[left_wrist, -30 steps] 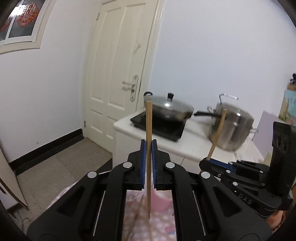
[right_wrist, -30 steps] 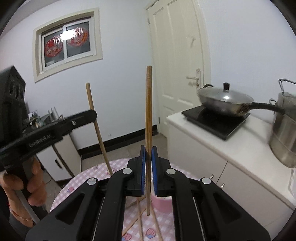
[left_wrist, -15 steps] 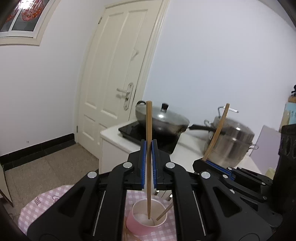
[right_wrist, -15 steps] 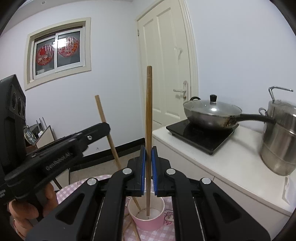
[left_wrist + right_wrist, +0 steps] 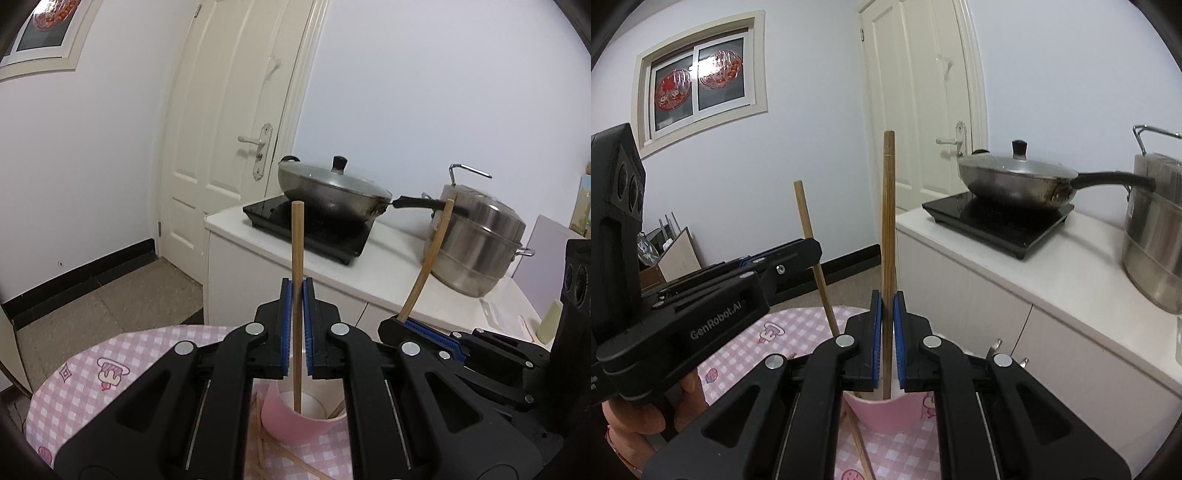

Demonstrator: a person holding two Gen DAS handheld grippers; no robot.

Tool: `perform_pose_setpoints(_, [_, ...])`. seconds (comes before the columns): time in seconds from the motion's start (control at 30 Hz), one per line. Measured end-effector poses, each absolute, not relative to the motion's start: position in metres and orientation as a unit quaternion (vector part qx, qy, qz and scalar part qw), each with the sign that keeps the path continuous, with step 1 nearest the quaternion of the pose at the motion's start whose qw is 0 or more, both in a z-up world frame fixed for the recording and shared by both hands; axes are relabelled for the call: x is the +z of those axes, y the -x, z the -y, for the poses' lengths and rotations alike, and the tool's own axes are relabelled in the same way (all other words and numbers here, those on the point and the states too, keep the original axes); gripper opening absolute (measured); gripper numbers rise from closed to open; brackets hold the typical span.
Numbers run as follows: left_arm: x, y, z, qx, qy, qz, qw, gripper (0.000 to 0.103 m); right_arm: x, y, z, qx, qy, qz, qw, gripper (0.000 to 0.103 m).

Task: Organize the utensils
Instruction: 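Carry both upright chopsticks over the pink cup and lower them in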

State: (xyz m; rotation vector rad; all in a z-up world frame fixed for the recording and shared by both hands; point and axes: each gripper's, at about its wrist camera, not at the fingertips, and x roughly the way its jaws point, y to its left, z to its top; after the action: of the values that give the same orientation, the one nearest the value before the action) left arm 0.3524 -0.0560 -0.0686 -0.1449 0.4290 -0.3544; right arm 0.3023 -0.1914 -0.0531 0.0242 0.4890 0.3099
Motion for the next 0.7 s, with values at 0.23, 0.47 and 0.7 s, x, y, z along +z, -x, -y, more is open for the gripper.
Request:
perform_pose_setpoints(0.23, [-0.078, -0.354, 0.053, -0.174, 0.071, -0.235, 0.954, 0.006, -0.059, -0.301, 0.193, 0.146, -0.016, -0.251, 0.957, 0.005])
perform_pose_setpoints(0.47, [-0.082, -0.352, 0.051, -0.175, 0.074, -0.256, 0.948, 0.007, -0.066, -0.301, 0.197, 0.140, -0.023, -0.263, 0.954, 0.006])
perform_pose_setpoints(0.7, [-0.085, -0.353, 0.051, -0.187, 0.086, -0.284, 0.937, 0.007, -0.062, -0.295, 0.198, 0.137, -0.030, -0.269, 0.953, 0.020])
